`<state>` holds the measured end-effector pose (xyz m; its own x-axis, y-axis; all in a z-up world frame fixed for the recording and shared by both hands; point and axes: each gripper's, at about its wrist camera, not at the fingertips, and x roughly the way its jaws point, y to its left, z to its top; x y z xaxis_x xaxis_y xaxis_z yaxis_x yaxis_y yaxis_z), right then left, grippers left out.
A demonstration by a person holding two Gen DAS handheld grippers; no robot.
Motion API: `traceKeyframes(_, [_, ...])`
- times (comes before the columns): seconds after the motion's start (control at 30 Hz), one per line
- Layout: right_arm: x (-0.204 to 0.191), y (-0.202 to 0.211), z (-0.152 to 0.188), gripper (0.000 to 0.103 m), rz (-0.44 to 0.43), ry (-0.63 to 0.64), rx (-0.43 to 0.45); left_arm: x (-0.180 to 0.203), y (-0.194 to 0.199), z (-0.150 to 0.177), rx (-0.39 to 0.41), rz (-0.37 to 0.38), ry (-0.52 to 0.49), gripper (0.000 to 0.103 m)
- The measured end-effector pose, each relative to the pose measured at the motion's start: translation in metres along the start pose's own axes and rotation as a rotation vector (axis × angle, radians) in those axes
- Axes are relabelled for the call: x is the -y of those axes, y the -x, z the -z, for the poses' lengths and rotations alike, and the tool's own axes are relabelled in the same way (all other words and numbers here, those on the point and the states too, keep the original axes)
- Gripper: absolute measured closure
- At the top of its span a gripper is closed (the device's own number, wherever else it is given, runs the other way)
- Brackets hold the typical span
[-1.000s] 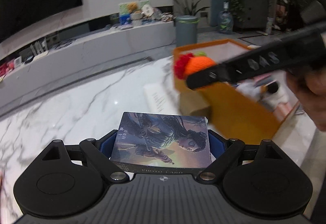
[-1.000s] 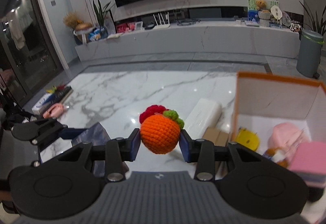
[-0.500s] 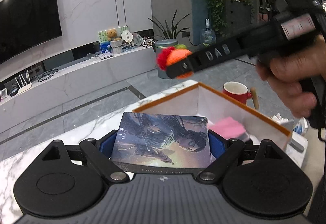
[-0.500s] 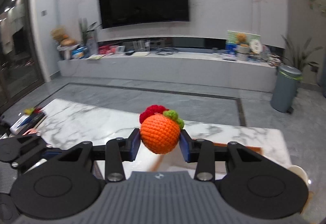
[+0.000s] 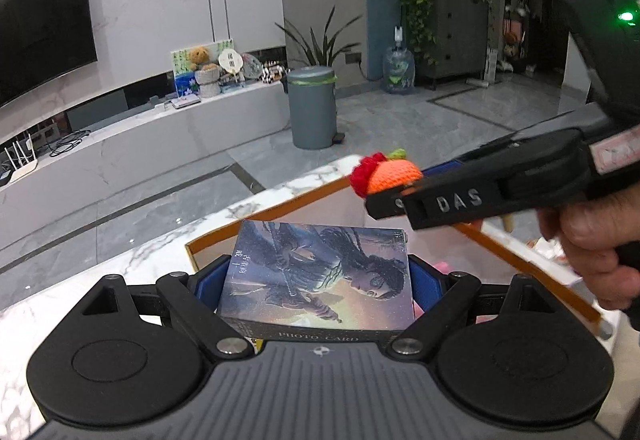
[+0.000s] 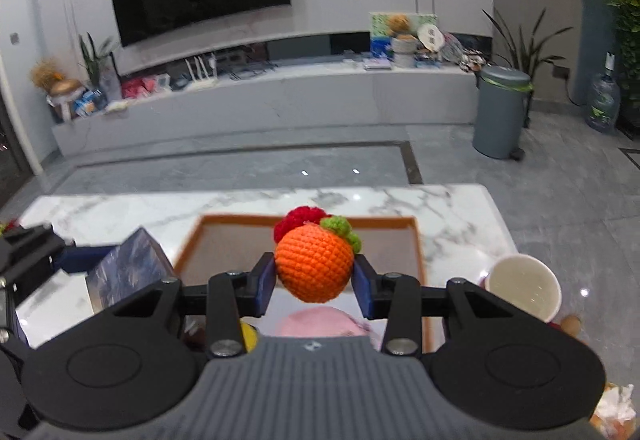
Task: Organize objects
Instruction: 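Carry the photo card box and crocheted orange over the box with both tools, then open both tools to drop the photo card box and orange into the box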
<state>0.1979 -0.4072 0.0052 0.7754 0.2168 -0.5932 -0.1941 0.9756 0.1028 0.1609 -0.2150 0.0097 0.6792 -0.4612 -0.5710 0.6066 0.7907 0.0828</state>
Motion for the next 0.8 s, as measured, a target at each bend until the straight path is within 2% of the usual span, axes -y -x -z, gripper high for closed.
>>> traceKeyframes(0.17, [0.013, -0.019, 0.01, 0.06, 0.011, -0.031, -0.028, -0.001, -0.022, 0.006, -0.055, -0.008, -0.039, 0.0])
traceKeyframes(0.6, [0.002, -0.051, 0.024, 0.06, 0.037, -0.017, -0.099, 0.008, -0.054, 0.022, -0.175, -0.031, -0.213, 0.0])
traceKeyframes(0.8, [0.004, -0.063, 0.03, 0.06, 0.051, -0.026, -0.133, 0.007, -0.063, 0.017, -0.219, -0.042, -0.252, 0.0])
